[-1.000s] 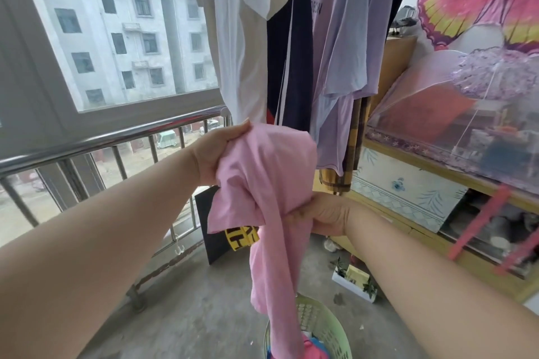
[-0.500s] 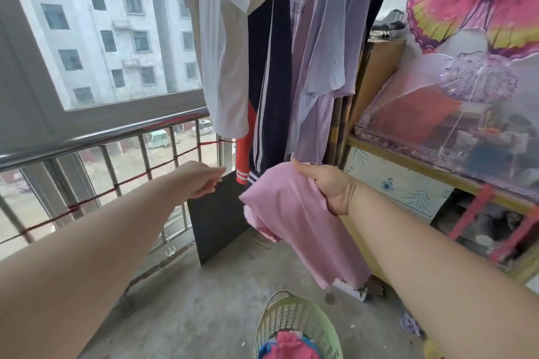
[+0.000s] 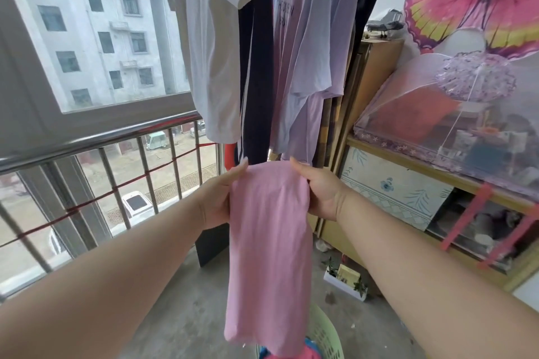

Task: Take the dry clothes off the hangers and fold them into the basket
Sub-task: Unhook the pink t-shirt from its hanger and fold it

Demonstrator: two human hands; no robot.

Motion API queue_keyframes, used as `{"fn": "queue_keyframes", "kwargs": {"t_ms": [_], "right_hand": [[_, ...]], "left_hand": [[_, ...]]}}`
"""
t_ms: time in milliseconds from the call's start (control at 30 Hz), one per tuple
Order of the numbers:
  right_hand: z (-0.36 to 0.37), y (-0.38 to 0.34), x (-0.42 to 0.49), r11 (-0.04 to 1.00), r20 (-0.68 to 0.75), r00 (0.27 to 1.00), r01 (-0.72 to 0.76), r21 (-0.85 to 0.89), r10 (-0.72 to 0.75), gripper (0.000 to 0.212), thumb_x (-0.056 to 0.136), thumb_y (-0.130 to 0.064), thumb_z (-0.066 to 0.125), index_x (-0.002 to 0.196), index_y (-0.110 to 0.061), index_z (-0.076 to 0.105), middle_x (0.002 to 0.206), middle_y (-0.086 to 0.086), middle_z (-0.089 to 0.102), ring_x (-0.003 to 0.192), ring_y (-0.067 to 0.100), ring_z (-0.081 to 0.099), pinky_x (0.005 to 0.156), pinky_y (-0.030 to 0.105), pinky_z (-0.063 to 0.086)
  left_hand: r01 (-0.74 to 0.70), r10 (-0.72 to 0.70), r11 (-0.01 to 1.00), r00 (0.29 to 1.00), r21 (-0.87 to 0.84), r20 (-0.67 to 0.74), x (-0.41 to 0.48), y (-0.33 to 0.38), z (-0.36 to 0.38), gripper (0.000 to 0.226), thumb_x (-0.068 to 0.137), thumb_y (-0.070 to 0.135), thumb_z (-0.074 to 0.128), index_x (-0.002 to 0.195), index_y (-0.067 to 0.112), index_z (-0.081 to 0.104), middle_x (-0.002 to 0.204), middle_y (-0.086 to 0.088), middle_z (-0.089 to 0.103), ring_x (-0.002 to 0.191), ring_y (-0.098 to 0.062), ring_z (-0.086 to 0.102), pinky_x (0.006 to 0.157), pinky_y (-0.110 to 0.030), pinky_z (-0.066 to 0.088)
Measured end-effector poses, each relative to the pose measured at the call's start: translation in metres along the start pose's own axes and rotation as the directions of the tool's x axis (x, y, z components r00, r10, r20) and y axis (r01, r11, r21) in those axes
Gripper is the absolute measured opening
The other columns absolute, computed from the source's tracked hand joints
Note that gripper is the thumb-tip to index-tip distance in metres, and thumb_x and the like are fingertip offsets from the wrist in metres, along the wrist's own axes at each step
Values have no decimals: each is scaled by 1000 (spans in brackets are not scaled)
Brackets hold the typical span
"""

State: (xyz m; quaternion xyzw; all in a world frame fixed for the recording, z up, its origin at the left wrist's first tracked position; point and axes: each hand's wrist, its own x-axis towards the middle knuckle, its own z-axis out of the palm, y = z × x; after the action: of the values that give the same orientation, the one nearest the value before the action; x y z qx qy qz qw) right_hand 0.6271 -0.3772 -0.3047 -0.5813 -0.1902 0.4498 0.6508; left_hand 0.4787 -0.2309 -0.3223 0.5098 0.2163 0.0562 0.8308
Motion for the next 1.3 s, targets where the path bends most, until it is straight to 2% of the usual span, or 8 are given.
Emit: {"fn": "queue_keyframes", "kwargs": {"t_ms": [100,400,600,700,833,933,1067,1300], "right_hand": [[-1,2,5,998,-158,987,14,-64,-24,30,83,-32,74,104,-11,68,87,11,72,80,28,68,71,38,56],[4,4,18,970,-466,871,50,-236,-158,33,75,-20,80,102,-15,63,109,4,63,100,28,62,91,48,53],[6,-3,11,972,-232,962,89,-216,-140,21,91,-9,63,112,-7,69,102,8,70,76,14,64,60,24,51],[-1,-4,13,978,-98,995,16,-206,-37,46,78,5,72,122,4,59,114,14,64,99,22,65,82,30,56],[-5,-1,9,624,-25,999,-48,-780,45,75,69,5,77,137,-8,50,137,6,45,125,23,43,104,35,43],[-4,4,6,311,-40,999,-38,-950,1,53,73,-1,75,124,-11,63,106,-2,58,110,23,55,94,33,49],[-12,13,5,342,-49,998,-33,-939,-36,8,79,-10,72,86,-8,69,79,1,59,80,18,57,66,26,45],[-28,19,0,266,56,995,76,-961,-84,33,86,-22,68,58,-21,50,71,-1,51,68,17,49,59,28,37]], "left_hand": [[-59,65,998,983,35,-174,6,0,-1,53,72,33,74,118,10,61,99,-10,69,83,-25,67,75,-36,56],[-159,140,987,929,-30,-344,14,4,2,35,78,-1,70,102,14,50,117,-20,59,97,-33,59,89,-49,52],[-137,125,990,945,-20,-301,16,18,1,80,74,-20,61,127,38,48,141,-13,36,106,-37,58,83,-48,54],[-10,53,985,968,175,-245,14,25,-4,70,77,-24,53,115,33,64,141,-14,43,115,-37,54,96,-51,49],[157,74,767,942,622,-329,10,22,0,56,76,-21,56,108,23,70,126,-6,53,116,-27,53,98,-39,50],[219,201,424,923,879,-328,10,11,6,40,79,1,67,113,22,70,106,-2,61,97,-20,62,88,-31,56],[213,208,306,936,928,-283,16,-2,2,27,81,19,69,108,20,72,95,0,68,87,-19,63,84,-31,55],[110,181,42,977,993,-116,33,-21,0,29,94,27,54,118,14,63,109,0,58,98,-18,53,83,-27,41]]}}
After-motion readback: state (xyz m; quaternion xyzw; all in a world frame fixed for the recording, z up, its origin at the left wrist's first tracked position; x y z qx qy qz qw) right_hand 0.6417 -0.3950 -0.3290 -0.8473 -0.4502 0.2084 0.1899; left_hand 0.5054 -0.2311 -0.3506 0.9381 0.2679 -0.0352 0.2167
